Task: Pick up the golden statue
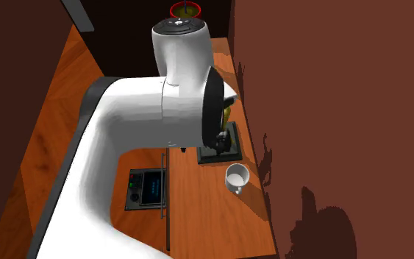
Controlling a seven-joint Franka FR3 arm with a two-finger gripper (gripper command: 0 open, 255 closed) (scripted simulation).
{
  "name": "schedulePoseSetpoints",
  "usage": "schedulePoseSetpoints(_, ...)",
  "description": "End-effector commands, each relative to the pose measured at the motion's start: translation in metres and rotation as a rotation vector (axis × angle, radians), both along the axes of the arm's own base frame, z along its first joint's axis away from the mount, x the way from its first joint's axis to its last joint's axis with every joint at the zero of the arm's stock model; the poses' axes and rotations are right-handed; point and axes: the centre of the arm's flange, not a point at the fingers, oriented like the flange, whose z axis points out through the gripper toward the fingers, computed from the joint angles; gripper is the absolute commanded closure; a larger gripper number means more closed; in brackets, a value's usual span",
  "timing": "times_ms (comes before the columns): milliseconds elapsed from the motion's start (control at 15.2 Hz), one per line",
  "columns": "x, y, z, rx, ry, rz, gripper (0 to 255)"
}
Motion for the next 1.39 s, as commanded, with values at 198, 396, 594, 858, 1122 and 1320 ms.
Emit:
schedulePoseSetpoints(198, 0.058, -0.027, -0.003, 0.009, -0.023, -0.05, 0)
schedulePoseSetpoints(396, 0.092, -0.045, -0.003, 0.014, -0.036, -0.08, 0)
schedulePoseSetpoints(594, 0.126, -0.064, -0.003, 0.019, -0.049, -0.11, 0)
schedulePoseSetpoints(858, 0.17, -0.09, -0.002, 0.026, -0.067, -0.15, 0)
schedulePoseSetpoints(1122, 0.186, -0.1, -0.013, 0.029, -0.074, -0.165, 0)
schedulePoseSetpoints(1320, 0.186, -0.1, -0.028, 0.029, -0.074, -0.165, 0)
